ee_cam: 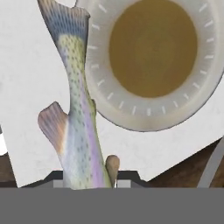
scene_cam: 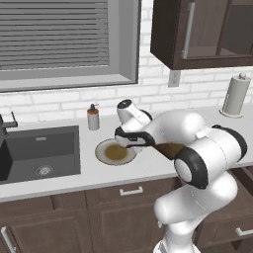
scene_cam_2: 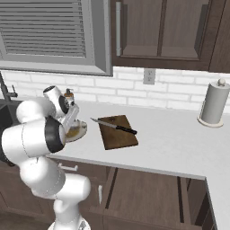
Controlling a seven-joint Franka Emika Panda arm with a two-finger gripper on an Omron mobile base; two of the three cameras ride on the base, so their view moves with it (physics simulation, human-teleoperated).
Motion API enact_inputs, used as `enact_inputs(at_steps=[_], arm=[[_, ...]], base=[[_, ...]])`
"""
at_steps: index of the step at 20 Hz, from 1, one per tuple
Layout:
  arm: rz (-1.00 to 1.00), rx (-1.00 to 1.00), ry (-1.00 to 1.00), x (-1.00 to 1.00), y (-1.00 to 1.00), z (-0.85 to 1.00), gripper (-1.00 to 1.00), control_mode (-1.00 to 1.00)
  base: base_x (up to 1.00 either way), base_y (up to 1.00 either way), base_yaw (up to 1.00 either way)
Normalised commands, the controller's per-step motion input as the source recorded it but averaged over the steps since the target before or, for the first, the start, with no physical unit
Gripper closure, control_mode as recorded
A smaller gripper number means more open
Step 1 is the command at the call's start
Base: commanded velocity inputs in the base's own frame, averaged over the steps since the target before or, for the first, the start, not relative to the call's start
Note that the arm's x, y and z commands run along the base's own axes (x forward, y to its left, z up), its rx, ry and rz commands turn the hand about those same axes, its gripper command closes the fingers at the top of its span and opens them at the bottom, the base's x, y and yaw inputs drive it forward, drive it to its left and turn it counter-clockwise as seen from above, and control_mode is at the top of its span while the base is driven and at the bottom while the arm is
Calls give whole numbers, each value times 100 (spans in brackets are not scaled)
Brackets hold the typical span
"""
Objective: Pick up the knife from the drawer and place it on the cutting board. Then place the meat from the plate to the cutting board.
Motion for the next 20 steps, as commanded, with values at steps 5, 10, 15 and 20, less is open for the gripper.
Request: enact_inputs(at_steps=[5, 10, 15, 20], arm=[[0, 0, 0, 0, -100, 9, 100, -100], [0, 0, 4, 0, -94, 0, 100, -100], [0, 0, 5, 0, -75, 0, 100, -100], [0, 0, 0, 2, -54, 0, 100, -100]], base=[[0, 0, 0], [0, 0, 0], [0, 0, 0], [0, 0, 0]])
